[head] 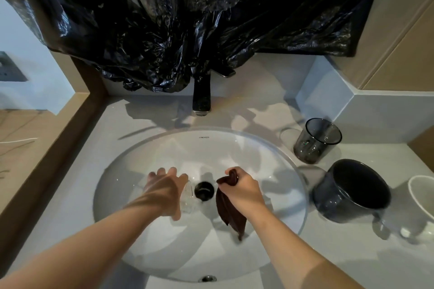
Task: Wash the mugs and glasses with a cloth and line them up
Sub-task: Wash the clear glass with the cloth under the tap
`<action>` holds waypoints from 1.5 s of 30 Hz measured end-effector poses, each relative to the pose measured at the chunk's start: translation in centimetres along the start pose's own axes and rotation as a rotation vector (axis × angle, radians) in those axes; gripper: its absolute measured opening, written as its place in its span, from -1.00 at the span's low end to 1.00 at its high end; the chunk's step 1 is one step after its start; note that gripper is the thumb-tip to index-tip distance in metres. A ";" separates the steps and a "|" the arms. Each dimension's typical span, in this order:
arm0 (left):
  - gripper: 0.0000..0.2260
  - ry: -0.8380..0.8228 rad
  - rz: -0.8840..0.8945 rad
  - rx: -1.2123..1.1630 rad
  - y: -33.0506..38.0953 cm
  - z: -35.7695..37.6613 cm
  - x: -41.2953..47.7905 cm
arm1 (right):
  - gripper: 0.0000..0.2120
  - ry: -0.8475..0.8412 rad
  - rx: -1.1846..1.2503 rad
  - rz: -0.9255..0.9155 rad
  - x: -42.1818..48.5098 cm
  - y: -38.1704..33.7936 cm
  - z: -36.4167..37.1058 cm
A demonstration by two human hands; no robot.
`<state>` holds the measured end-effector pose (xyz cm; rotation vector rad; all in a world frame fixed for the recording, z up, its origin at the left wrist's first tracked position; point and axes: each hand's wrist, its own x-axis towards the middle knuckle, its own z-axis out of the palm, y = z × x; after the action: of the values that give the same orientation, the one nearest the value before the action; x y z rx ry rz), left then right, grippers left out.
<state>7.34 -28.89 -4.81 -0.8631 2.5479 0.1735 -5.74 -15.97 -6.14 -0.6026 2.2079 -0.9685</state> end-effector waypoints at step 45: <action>-0.43 0.047 0.036 0.095 0.8 1.7 -0.9 | -0.49 -0.371 0.023 0.280 -0.7 1.7 -0.6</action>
<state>8.10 -27.36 -5.95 -0.7938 2.5940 0.0424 -5.94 -14.24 -6.92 -0.4093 1.8839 -0.6749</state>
